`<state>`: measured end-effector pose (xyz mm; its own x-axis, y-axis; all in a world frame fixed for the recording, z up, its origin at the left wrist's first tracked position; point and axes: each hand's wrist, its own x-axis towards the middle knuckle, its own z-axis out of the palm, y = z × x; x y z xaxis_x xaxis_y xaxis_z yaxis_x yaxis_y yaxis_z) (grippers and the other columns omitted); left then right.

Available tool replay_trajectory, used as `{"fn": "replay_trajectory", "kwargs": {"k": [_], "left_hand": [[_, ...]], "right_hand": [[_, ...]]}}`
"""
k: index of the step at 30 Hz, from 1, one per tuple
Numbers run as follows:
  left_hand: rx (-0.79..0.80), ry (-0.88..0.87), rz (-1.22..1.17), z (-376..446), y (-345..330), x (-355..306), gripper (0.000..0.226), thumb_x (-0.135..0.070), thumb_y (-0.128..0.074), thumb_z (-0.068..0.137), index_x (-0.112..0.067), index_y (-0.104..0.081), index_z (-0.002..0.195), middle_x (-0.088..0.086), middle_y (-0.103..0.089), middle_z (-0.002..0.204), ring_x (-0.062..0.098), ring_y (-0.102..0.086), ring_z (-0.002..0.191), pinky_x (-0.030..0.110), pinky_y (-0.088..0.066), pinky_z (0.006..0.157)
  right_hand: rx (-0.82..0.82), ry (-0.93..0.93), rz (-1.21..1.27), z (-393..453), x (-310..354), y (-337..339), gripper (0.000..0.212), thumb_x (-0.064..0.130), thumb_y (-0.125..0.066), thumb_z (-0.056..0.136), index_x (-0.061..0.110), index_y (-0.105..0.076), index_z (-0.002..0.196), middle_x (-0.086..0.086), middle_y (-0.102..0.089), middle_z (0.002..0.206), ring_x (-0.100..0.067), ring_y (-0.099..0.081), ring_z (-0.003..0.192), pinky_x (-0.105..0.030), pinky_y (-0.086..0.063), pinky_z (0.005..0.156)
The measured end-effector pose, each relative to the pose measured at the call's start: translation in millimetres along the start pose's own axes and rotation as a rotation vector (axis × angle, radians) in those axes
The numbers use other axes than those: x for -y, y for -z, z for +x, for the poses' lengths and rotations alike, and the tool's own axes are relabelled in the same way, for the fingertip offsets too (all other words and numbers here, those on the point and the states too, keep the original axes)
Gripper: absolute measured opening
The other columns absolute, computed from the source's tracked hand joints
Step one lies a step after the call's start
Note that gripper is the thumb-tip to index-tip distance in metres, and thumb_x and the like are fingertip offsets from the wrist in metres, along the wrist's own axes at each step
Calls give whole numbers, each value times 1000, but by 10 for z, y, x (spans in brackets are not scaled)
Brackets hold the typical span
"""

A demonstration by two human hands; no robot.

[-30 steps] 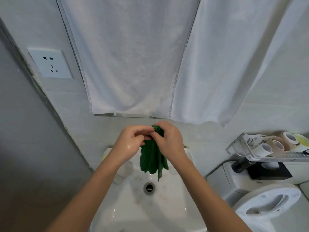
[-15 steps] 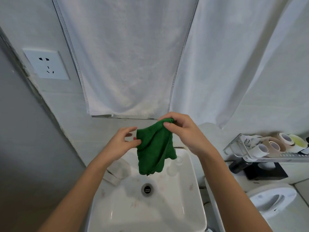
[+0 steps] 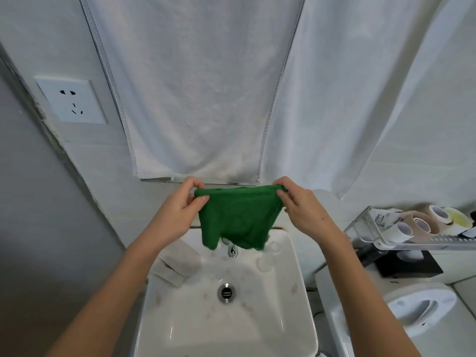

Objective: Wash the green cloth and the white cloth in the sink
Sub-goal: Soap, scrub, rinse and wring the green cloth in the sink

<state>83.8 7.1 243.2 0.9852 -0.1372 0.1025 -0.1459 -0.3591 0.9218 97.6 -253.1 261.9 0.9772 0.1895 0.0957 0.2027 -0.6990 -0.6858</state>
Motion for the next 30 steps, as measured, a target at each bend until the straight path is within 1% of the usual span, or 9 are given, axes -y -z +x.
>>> {"fn": "replay_trajectory", "kwargs": {"k": [6,12,15,17,19,21,25,27,30], "left_hand": [[-48,-64,191,164,36,-88,12,-20,-51,96,-26,-45,88,-5,-41,52,7,-35,49,23,-28,50],[-105,204,-308,188,51,-195,16,-14,-57,93,-19,-51,107,7,-68,81,13,-66,70,25,-49,60],[46,288,-459,126,119,-161,42,-6,-63,86,-20,-49,123,7,-69,97,19,-66,84,29,-50,68],[155,261,-492,70,188,-117,64,4,-67,75,-26,-47,127,6,-69,106,20,-67,93,32,-51,73],[175,215,-435,32,208,-84,70,14,-61,78,-30,-45,130,4,-66,112,18,-65,97,30,-53,73],[128,168,-344,19,187,-58,69,19,-50,84,-33,-45,128,1,-62,115,16,-64,97,25,-54,69],[-37,-53,152,-17,144,-2,64,6,-47,91,-48,-41,125,0,-59,114,18,-61,97,31,-53,81],[-105,-137,379,-32,124,2,57,-2,-45,95,-40,-35,136,-1,-60,104,17,-59,89,34,-50,78],[-130,-182,556,-21,86,-20,52,-10,-42,97,-32,-30,142,2,-62,88,19,-56,75,34,-46,68]], "right_hand": [[-112,-52,108,28,26,-78,17,20,-38,103,25,-53,97,-10,-61,78,-26,-56,73,-41,-47,70],[-41,-322,735,18,145,-116,24,15,-41,102,28,-59,112,-6,-64,85,-14,-60,71,-28,-46,64],[87,-317,938,-23,133,-86,23,15,-48,99,25,-62,115,-2,-66,85,-16,-61,76,-30,-48,69],[164,-281,971,-51,97,-52,36,6,-61,88,24,-60,120,-8,-68,94,-22,-66,84,-33,-51,72],[195,-235,912,-79,70,-48,56,-9,-62,79,24,-58,124,-13,-69,106,-26,-68,92,-34,-53,73],[149,-185,783,-98,63,-96,59,-19,-57,80,24,-60,121,-10,-68,109,-23,-67,95,-32,-54,73],[-15,13,399,-96,85,-249,51,-15,-54,82,34,-65,92,13,-64,96,-13,-60,90,-30,-52,75],[-123,118,179,-85,118,-288,42,-13,-52,83,27,-64,91,11,-61,89,-5,-54,79,-25,-47,71],[-215,173,-117,-60,150,-315,28,-6,-47,89,15,-61,101,1,-56,88,-20,-52,72,-37,-44,65]]}}
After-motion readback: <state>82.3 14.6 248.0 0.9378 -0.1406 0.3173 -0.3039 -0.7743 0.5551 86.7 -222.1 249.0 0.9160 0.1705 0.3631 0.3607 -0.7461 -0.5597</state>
